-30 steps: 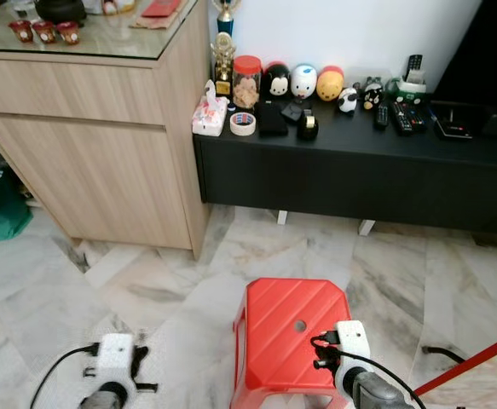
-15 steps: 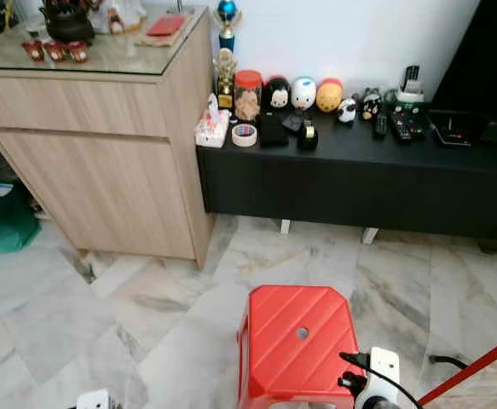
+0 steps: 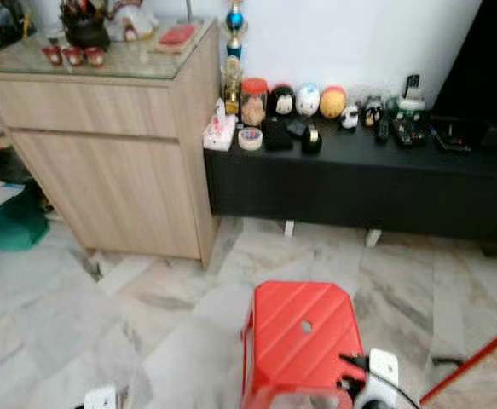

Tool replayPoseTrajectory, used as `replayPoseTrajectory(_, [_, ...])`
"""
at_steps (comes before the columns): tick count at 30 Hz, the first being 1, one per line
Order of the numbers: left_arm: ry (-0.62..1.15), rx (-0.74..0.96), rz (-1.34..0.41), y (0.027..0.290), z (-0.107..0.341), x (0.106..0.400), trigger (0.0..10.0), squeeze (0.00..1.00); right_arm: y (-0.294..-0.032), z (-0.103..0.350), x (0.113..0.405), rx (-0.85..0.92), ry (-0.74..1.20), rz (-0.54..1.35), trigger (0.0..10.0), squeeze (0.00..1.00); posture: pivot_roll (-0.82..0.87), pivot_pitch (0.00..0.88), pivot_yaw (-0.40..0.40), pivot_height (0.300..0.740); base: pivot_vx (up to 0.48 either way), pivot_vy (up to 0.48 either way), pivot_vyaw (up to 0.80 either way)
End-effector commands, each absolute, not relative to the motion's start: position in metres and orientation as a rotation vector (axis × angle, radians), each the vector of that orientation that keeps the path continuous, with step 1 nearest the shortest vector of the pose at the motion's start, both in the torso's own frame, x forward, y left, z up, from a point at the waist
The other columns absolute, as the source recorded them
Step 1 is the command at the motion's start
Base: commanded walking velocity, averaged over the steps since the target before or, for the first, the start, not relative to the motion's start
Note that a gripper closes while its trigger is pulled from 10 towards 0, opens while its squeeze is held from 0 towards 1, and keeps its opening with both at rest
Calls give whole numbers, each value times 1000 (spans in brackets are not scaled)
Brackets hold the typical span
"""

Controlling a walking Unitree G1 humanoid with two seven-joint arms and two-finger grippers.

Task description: Hang keys on a hook

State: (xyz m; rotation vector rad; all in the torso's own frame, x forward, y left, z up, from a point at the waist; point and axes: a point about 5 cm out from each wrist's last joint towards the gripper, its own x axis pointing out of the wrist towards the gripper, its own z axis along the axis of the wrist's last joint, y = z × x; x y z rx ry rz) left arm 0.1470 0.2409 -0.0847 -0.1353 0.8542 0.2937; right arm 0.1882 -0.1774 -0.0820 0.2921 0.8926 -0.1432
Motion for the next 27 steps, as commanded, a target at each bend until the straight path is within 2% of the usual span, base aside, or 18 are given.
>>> replayPoseTrajectory(1, [878,-137,308,244,-87,140,10000,0,-176,-86,181,292,929,-145,10000,0,61,0,-16,740,-360,0,0])
replayPoseTrajectory(4, [880,-133,304,244,-87,140,10000,0,-176,-87,179,292,933,-142,10000,0,61,0,-16,740,-340,0,0])
replayPoseTrajectory(22, [835,-137,282,244,-84,145,10000,0,-178,-91,170,293,966,-149,10000,0,75,0,-15,740,0,0,0])
replayPoseTrajectory(27, [826,-131,277,244,-83,147,10000,0,-182,-93,164,287,982,-159,10000,0,66,11,-13,740,0,-377,0])
